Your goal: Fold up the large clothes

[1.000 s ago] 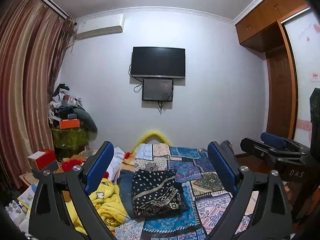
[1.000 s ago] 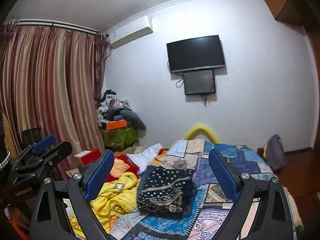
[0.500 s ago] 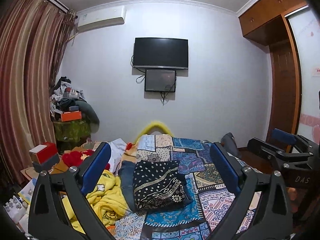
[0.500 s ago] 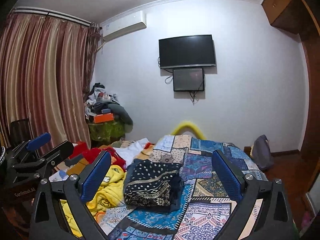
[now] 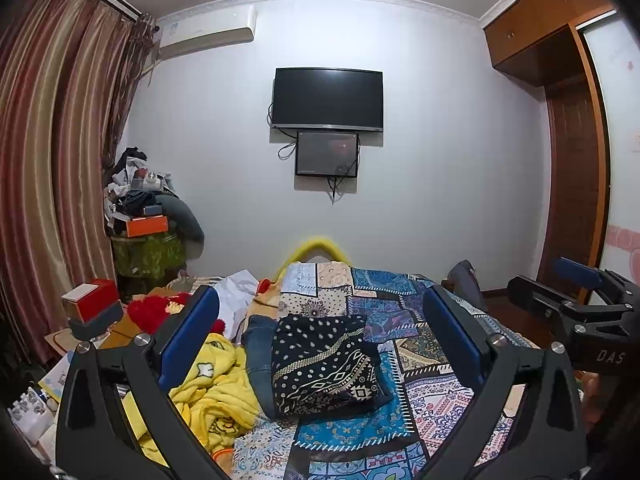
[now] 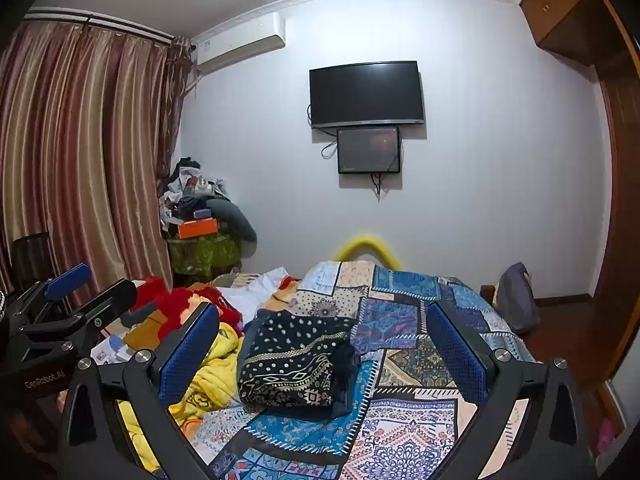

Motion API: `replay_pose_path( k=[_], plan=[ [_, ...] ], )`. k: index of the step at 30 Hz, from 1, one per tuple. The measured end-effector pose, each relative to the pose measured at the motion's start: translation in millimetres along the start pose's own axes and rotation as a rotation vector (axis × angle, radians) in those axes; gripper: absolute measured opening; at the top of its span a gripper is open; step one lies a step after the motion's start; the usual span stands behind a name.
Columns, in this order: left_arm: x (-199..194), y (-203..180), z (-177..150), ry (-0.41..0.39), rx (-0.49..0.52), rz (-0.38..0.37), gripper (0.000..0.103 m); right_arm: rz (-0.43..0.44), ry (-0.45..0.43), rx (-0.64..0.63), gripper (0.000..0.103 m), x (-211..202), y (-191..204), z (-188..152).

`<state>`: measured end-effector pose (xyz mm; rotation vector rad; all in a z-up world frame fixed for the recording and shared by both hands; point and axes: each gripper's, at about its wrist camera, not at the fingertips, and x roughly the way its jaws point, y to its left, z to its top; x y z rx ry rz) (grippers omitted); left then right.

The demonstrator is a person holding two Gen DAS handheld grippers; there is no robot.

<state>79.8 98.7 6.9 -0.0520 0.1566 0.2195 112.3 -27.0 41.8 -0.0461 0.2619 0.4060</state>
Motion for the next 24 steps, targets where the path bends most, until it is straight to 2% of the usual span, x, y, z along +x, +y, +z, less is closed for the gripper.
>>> replay_pose_path(
  k=[24],
  plan=[
    [7.6, 3.7, -0.5, 0.016, -0.005, -0.024, 0.102, -0.019, -0.013, -0.008, 0.103, -0.7, 0.0, -2.7]
  ],
)
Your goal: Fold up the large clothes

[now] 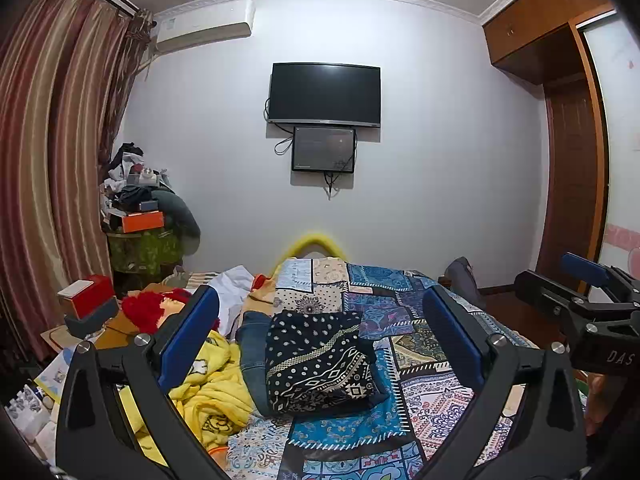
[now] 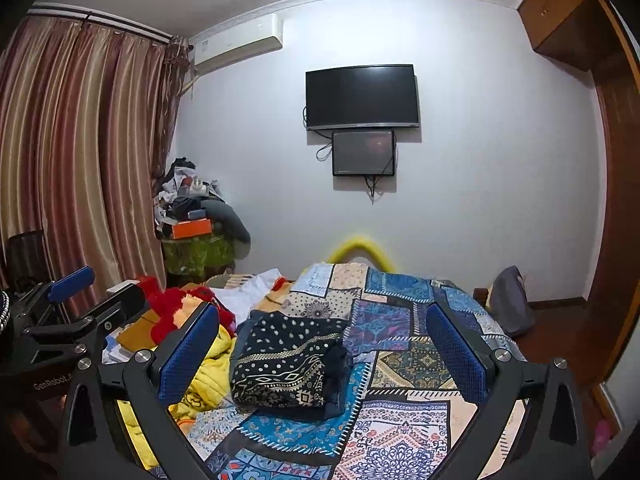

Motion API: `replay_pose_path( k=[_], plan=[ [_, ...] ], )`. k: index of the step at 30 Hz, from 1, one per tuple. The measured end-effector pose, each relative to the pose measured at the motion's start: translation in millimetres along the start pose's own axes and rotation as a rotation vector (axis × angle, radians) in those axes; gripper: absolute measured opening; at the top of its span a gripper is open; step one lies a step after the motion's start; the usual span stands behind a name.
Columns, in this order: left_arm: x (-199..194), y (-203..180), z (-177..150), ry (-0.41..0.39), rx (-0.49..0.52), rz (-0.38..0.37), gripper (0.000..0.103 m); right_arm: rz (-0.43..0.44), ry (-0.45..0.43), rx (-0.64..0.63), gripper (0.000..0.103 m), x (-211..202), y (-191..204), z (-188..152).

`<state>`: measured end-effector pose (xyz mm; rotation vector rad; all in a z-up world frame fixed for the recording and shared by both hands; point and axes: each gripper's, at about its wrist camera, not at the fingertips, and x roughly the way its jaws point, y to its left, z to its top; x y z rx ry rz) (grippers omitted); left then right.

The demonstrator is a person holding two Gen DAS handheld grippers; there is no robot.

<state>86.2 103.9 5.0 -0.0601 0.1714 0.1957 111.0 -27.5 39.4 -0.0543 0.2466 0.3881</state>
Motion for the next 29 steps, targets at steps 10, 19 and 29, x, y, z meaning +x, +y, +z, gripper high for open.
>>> replay_pose_path(
  k=[10, 19, 29],
  plan=[
    [2.5, 0.0, 1.6, 0.01, -0.001, -0.024, 0.102, -0.011, -0.007, 0.007, 0.103, -0.4, -0.4, 1.0],
    [5.8, 2.5, -0.1, 0.027, -0.004, -0.053, 0.102, -0.028, -0.017, 0.017, 0.103, -1.1, -1.0, 1.4],
    [8.3, 4.4, -4.3, 0.044, -0.005, -0.066, 0.102, -0.047, -0.011, 0.038, 0.103, 1.2, 1.3, 0.1]
  ],
)
